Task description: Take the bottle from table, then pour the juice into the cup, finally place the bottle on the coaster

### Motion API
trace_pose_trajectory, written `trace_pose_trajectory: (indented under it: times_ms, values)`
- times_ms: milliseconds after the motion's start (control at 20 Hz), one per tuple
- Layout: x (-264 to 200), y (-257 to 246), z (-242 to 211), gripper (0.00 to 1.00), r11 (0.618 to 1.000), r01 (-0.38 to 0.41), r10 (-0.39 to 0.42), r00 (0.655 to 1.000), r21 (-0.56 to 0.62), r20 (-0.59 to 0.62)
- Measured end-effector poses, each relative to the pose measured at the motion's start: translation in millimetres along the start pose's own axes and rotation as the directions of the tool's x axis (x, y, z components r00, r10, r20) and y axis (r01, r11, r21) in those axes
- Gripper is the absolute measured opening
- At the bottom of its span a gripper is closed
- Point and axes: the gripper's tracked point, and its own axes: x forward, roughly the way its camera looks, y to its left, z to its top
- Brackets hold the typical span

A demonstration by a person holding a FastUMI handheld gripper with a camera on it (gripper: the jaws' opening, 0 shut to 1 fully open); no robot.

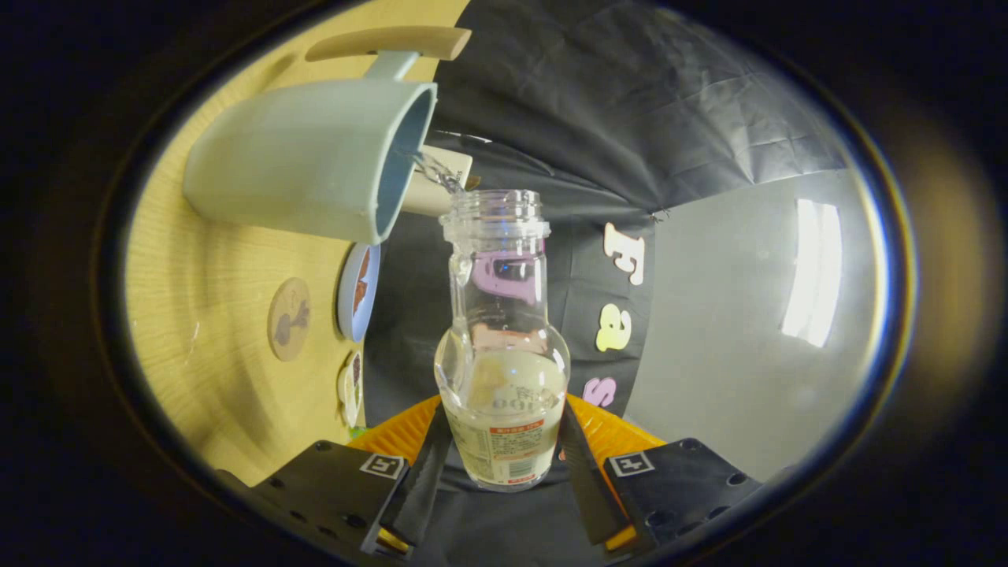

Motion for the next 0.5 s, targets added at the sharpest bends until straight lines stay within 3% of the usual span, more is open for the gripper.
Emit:
trace_pose_trajectory:
  times_ms: [500]
  values:
    - [1.6, -2.6, 8.9, 0.78, 0.998, 0.033, -0.031, 0.999, -0.051, 0.029]
